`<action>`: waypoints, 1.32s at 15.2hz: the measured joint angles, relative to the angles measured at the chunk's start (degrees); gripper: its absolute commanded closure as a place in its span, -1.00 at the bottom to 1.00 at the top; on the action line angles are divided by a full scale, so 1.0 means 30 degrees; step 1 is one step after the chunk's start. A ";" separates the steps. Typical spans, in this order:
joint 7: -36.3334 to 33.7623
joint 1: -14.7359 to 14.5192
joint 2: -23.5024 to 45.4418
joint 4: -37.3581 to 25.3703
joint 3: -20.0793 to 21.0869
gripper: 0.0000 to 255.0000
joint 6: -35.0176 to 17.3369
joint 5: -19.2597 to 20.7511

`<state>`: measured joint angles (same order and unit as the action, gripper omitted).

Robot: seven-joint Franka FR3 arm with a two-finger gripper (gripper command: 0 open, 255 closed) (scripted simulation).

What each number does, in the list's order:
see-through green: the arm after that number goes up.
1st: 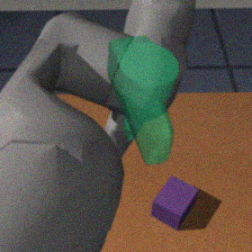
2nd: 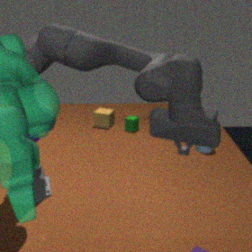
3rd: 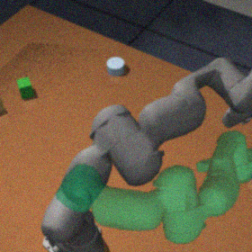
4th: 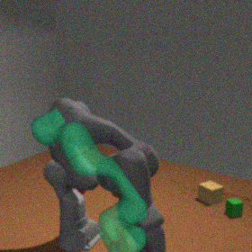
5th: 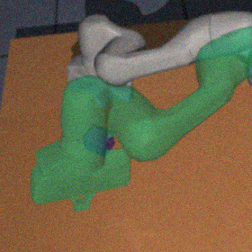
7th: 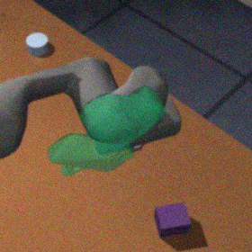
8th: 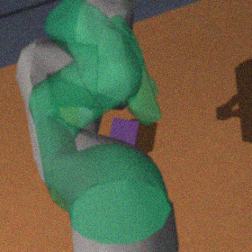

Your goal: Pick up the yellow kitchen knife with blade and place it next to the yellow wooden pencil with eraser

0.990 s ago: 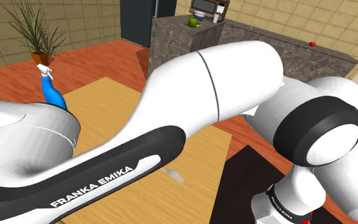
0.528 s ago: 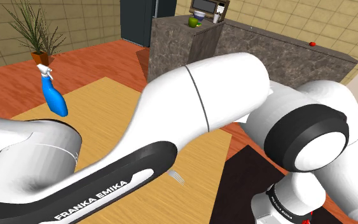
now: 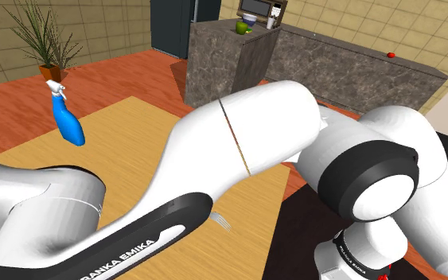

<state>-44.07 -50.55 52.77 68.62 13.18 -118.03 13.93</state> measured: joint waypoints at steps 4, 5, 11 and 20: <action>-0.0011 -0.0002 0.0014 0.0034 -0.0003 1.00 -0.0053 0.0006; -0.0011 -0.0002 0.0014 0.0035 -0.0003 -1.00 -0.0054 0.0006; -0.0012 -0.0002 0.0014 0.0035 -0.0003 -1.00 -0.0056 0.0006; 0.0121 -0.0002 -0.1078 -0.0523 0.0184 -1.00 0.1577 -0.0217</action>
<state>-43.70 -50.56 49.54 67.05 13.74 -113.30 13.28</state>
